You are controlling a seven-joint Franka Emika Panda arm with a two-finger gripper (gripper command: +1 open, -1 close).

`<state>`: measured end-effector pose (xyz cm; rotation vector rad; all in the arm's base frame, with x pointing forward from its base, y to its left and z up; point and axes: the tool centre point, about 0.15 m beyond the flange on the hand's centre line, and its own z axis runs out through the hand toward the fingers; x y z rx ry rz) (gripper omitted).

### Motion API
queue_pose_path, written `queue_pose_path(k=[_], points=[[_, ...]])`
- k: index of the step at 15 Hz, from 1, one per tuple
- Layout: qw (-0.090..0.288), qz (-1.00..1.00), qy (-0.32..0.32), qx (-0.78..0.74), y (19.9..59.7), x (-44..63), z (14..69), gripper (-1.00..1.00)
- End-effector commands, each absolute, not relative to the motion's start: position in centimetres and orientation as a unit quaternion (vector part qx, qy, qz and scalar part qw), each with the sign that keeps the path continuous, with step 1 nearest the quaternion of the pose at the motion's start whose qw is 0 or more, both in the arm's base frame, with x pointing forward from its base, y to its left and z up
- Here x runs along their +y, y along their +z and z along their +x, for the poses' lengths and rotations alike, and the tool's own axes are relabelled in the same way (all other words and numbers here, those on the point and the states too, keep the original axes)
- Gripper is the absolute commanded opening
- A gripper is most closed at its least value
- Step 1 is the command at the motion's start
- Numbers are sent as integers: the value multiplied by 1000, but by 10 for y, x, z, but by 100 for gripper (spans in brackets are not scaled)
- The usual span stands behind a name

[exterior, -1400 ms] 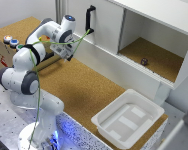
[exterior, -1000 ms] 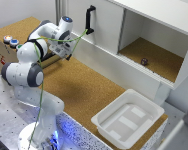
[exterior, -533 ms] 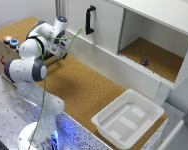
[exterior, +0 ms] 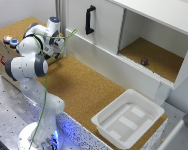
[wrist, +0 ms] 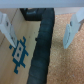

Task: Grasp the drawer handle, then open it

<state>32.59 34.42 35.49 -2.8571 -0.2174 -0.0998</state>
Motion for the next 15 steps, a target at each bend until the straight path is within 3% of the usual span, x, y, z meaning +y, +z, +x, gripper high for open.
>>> queue_pose_path(k=[1, 6, 13, 14, 15], points=[[181, -983, 16, -15, 329, 349, 352, 100], [229, -973, 20, 1, 310, 343, 351, 100], [248, -969, 8, -15, 305, 337, 346, 100], [252, -968, 7, -17, 304, 337, 345, -100], [257, -966, 8, -22, 303, 337, 345, -100]])
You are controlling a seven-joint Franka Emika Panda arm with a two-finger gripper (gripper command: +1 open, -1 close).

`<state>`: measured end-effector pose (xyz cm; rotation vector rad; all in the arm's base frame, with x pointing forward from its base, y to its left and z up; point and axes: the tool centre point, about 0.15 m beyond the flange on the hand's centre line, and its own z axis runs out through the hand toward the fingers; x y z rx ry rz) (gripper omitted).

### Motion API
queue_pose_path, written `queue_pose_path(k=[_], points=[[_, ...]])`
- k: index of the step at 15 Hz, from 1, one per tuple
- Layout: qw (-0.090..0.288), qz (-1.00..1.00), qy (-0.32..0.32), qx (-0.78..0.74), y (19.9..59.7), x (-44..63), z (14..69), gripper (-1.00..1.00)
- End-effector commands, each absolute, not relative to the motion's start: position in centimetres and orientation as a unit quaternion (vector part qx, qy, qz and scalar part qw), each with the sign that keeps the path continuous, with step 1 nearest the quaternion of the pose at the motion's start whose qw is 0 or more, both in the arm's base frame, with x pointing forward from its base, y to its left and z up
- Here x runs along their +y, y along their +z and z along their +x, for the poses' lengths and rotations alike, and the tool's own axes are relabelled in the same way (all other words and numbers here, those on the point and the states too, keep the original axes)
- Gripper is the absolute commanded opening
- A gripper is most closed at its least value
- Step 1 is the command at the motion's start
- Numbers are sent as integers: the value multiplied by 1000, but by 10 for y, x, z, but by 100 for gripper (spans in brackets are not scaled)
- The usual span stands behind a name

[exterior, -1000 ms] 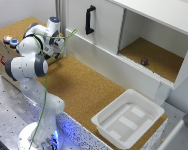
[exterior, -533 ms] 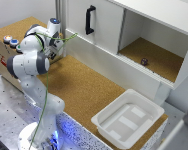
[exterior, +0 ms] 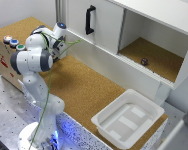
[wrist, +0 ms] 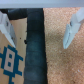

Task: Grasp the drawer handle, then open it

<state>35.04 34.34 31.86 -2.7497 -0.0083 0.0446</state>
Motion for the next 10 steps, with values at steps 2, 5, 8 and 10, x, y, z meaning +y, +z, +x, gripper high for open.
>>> queue_pose_path(k=[2, 5, 8, 10], points=[[252, -967, 8, -38, 300, 339, 341, -100], [243, -969, 24, -50, 290, 344, 339, -100], [231, -972, 15, -46, 291, 347, 340, -100], [231, -972, 2, -41, 296, 346, 339, -100]])
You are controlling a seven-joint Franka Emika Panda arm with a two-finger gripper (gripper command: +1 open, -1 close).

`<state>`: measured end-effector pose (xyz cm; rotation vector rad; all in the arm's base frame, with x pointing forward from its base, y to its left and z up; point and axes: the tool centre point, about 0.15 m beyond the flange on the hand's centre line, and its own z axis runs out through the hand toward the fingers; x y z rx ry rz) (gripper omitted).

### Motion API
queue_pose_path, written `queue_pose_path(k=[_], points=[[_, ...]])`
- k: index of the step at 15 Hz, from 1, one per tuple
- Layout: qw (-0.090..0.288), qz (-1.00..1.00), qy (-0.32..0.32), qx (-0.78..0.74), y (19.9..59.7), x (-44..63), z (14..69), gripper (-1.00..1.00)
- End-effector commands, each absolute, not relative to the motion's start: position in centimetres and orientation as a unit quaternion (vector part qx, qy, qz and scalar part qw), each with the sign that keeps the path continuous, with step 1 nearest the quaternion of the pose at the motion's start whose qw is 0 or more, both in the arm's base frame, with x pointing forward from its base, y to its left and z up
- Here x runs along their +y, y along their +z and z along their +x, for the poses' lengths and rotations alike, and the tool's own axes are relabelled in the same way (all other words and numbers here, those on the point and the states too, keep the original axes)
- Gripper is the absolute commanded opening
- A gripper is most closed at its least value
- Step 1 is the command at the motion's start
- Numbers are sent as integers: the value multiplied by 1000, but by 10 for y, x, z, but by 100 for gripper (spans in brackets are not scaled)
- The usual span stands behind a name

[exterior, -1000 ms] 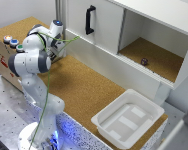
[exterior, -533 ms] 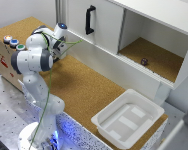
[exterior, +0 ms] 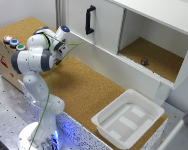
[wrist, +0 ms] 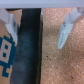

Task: Grasp the drawer handle, then open it

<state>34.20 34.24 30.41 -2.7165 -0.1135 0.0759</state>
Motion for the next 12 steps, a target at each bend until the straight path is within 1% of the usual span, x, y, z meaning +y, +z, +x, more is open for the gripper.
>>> queue_pose_path(k=[1, 4, 6, 8, 12], points=[[232, -972, -1, -41, 297, 345, 339, -100], [225, -974, -2, -36, 298, 336, 336, -100], [228, -973, 1, -23, 296, 325, 336, -100], [241, -970, -7, -16, 297, 309, 336, -100], [255, -967, 5, 3, 291, 271, 337, -100]])
